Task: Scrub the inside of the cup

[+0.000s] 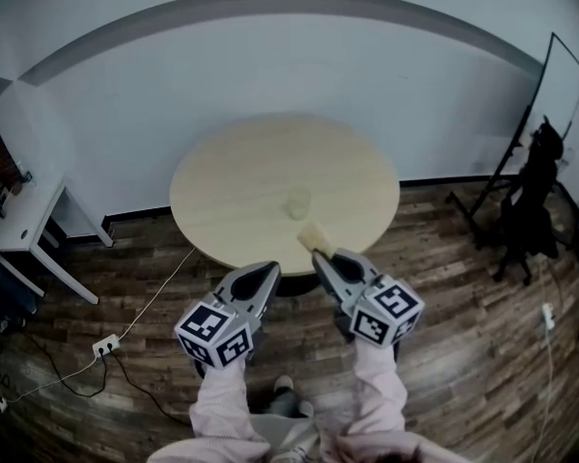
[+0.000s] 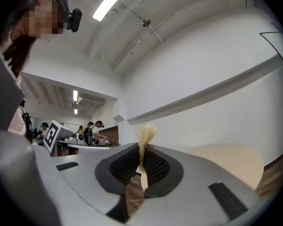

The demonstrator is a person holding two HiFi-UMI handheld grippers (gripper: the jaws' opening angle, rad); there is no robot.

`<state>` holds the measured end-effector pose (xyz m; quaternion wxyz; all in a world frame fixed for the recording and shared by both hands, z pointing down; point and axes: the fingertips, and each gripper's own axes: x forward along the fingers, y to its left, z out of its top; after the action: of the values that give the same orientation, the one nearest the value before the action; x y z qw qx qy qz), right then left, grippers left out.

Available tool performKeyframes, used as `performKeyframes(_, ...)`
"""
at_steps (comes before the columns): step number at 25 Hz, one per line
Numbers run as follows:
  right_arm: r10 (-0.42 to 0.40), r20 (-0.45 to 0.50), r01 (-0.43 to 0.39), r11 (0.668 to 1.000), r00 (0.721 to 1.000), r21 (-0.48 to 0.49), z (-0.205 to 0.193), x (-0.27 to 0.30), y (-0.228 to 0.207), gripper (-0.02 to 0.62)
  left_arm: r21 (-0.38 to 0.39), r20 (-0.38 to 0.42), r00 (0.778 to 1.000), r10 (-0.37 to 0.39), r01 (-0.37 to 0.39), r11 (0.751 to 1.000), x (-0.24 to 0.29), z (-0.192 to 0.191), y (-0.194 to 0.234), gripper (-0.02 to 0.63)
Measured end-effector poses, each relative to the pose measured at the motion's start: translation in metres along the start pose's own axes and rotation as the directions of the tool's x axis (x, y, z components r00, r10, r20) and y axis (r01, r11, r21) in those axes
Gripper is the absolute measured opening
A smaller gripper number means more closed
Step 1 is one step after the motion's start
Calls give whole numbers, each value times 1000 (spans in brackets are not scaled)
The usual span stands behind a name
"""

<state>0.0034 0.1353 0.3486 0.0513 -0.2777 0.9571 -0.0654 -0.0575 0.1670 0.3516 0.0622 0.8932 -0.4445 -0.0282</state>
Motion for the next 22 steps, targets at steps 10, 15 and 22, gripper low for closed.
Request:
performKeyframes(10,-16,-16,16,1000,1000,15,-6,41,-39,18,-15,-9,1000,-13,13,1000,37,0,46,-6)
performKeyframes(15,-29,-25,29,999,999,18,-9,66,-65,17,-18,-19,999,-26,26,999,64,-1,77,-6)
performKeyframes(22,-62,-37,63,997,997,34,-16,93,-97,18,-25,-33,998,-52,51,998,93,-2,108,-6)
